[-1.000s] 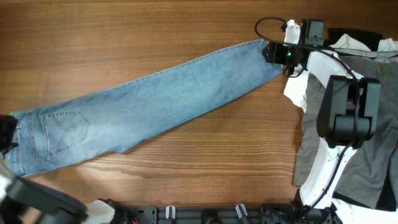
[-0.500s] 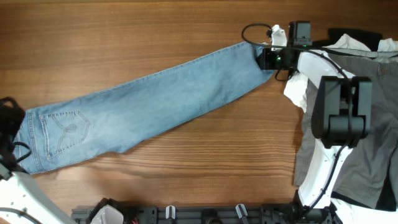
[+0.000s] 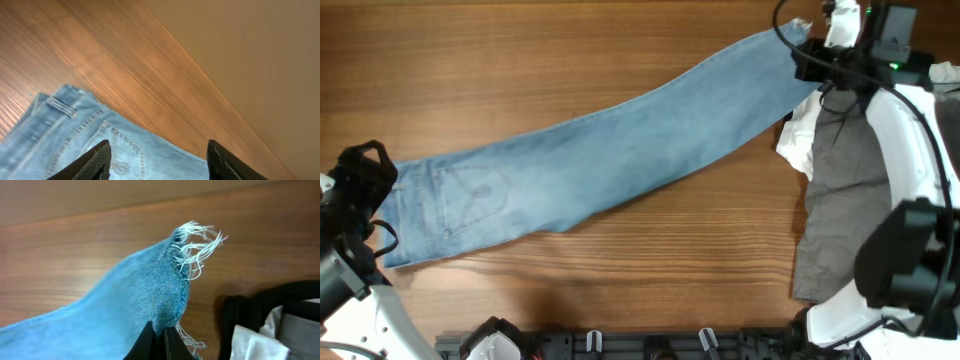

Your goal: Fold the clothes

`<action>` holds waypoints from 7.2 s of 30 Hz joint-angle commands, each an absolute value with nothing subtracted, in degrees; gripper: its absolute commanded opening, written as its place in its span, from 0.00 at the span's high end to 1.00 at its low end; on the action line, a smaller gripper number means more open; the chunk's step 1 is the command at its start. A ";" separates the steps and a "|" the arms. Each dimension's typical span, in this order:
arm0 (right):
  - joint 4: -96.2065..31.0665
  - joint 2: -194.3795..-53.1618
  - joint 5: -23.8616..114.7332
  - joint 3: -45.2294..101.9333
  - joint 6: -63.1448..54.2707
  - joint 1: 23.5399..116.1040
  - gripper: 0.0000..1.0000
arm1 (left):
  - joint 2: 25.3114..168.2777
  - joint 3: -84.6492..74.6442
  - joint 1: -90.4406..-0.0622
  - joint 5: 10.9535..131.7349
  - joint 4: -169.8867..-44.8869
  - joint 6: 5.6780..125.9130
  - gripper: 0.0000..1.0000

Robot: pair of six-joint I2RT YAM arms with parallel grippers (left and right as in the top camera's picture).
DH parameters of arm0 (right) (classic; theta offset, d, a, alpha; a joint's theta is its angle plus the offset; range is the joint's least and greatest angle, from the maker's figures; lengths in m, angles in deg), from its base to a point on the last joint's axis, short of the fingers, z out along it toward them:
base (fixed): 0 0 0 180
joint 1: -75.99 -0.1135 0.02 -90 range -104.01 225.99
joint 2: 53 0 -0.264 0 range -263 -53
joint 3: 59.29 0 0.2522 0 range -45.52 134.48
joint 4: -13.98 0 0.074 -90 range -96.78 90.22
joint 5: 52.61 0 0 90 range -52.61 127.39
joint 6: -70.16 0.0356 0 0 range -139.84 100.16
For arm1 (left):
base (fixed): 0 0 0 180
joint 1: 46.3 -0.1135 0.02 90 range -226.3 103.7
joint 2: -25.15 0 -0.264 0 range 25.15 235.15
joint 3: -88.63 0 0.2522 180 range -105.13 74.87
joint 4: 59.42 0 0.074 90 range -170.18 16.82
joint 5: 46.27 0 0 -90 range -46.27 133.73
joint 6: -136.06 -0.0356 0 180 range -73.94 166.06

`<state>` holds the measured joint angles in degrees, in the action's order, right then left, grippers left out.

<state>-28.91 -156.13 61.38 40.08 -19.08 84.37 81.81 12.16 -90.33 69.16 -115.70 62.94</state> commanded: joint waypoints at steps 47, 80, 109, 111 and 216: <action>8.12 -169.51 59.13 40.41 -0.02 21.73 0.00 | 75.49 -0.89 -89.54 80.57 -111.86 76.54 0.30; -37.91 -172.85 69.86 35.14 -18.80 44.63 0.14 | 89.22 -0.89 -87.84 72.39 -142.92 61.11 0.00; -32.12 -163.87 47.09 34.44 -9.29 63.60 0.96 | 81.40 -0.89 -82.40 72.15 -147.61 59.75 0.00; -30.72 -161.92 48.77 34.99 -9.29 67.60 0.96 | 81.40 -0.89 -82.40 72.15 -147.61 59.75 0.00; -45.24 -151.80 51.96 35.51 -21.94 31.58 0.41 | 81.40 -0.89 -82.40 72.15 -147.61 59.95 0.00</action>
